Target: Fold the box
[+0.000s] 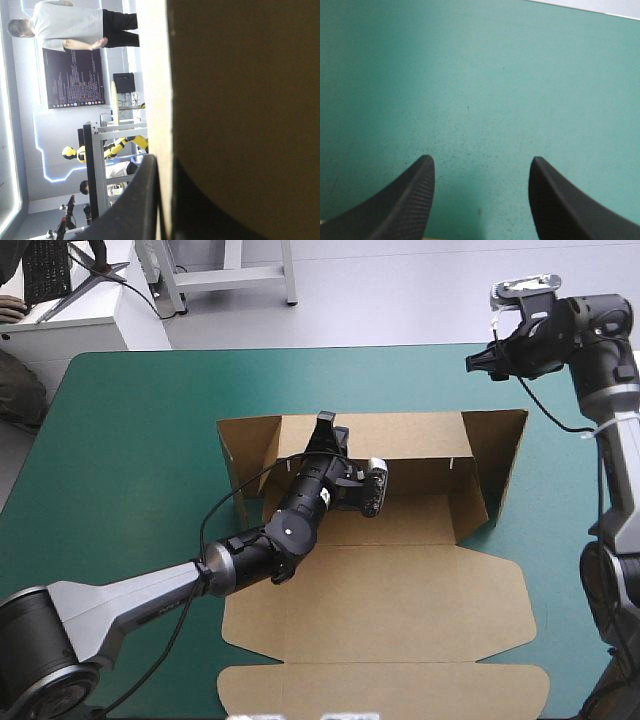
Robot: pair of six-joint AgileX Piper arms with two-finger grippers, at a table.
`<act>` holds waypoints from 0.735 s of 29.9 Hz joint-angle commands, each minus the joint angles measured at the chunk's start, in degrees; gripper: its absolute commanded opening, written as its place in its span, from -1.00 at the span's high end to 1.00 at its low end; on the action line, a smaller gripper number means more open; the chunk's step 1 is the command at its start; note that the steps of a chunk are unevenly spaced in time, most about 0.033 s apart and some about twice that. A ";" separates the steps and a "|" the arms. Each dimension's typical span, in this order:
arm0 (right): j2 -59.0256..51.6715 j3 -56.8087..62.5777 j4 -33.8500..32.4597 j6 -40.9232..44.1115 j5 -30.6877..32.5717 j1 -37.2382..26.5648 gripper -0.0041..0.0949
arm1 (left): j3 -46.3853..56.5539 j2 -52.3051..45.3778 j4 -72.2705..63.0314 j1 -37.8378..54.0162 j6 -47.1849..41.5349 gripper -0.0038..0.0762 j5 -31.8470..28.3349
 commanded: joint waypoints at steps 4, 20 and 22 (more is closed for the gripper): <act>4.27 -2.29 2.50 0.41 -0.35 -2.18 -0.14 | -0.47 -1.85 2.81 -0.28 -0.76 0.93 1.04; 2.91 -1.11 10.18 1.22 6.14 -6.03 -0.05 | -0.47 -1.85 2.81 -0.28 -0.76 0.93 1.25; 1.87 0.77 10.19 0.33 6.25 -5.93 -0.01 | -0.47 -1.85 2.81 -0.28 -0.76 0.93 1.30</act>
